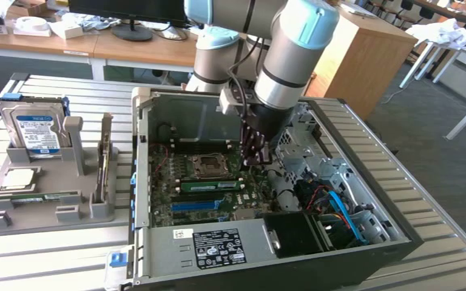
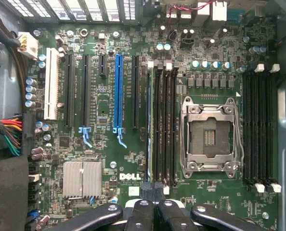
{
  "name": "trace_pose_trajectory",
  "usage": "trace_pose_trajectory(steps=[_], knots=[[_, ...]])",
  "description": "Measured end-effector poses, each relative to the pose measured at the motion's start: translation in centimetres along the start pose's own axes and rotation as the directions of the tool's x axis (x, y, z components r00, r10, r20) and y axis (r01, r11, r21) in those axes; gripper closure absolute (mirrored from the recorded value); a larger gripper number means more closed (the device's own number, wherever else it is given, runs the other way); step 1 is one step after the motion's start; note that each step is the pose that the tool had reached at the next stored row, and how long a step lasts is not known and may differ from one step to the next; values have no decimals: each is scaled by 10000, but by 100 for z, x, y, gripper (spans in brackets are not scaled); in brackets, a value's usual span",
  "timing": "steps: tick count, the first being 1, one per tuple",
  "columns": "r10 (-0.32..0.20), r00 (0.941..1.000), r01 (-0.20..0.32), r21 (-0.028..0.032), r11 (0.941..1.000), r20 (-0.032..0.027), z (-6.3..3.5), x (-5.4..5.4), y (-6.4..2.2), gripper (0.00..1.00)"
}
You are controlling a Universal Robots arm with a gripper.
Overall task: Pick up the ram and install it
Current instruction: 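Press down the ram until it locks into place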
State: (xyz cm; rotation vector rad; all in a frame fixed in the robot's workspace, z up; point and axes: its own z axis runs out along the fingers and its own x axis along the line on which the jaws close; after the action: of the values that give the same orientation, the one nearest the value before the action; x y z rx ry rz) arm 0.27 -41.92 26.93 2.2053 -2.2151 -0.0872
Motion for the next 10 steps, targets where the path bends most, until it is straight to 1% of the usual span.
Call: trace_pose_trajectory(steps=[7,10], knots=[[0,10000,0,0,10000,1,59,2,-3,90],[0,10000,0,-1,10000,-2,60,2,-3,90]])
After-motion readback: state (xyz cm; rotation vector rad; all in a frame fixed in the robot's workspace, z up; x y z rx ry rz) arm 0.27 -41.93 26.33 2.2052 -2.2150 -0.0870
